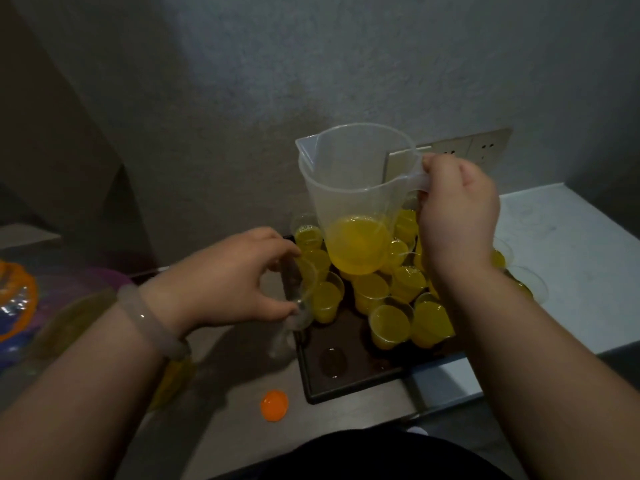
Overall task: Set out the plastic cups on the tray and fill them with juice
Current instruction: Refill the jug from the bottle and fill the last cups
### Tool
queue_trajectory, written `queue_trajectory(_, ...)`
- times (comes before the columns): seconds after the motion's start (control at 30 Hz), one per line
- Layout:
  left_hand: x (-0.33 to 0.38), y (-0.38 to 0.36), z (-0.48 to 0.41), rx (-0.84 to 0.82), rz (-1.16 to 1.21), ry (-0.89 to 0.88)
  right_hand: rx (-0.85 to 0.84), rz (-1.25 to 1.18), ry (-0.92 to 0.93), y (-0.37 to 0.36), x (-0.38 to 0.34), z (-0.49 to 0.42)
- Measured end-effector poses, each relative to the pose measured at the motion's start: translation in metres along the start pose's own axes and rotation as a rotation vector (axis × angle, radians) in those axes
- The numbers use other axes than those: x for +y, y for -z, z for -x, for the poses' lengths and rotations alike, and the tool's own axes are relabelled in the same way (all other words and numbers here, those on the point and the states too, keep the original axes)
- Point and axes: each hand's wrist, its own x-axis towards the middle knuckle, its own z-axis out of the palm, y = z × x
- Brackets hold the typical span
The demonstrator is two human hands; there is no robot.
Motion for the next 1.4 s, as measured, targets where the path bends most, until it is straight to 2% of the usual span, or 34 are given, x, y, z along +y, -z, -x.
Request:
queue_trajectory(0.2, -0.014, 0.008, -0.009, 0.094, 0.013, 0.149, -0.037, 0.001, 0.019, -0.003, -0.01, -0.004)
queue_trajectory(0.4, -0.026, 0.002, -0.019, 0.117, -0.022, 0.237, -0.156, 0.151, 0.115, -0.012, -0.022, -0.011)
queue_trajectory(0.53, -0.03, 0.0, -0.019, 0.151, 0.008, 0.263, -0.24, 0.306, 0.19, -0.017, -0.03, -0.019)
queue_trajectory(0.8, -0.026, -0.004, -0.018, 0.138, -0.103, 0.273, -0.402, 0.654, 0.348, -0.031, -0.053, -0.015)
queue_trajectory(1.4, -0.022, -0.008, -0.01, 0.115, -0.13, 0.325, -0.565, 0.88, 0.59, -0.059, -0.07, -0.003)
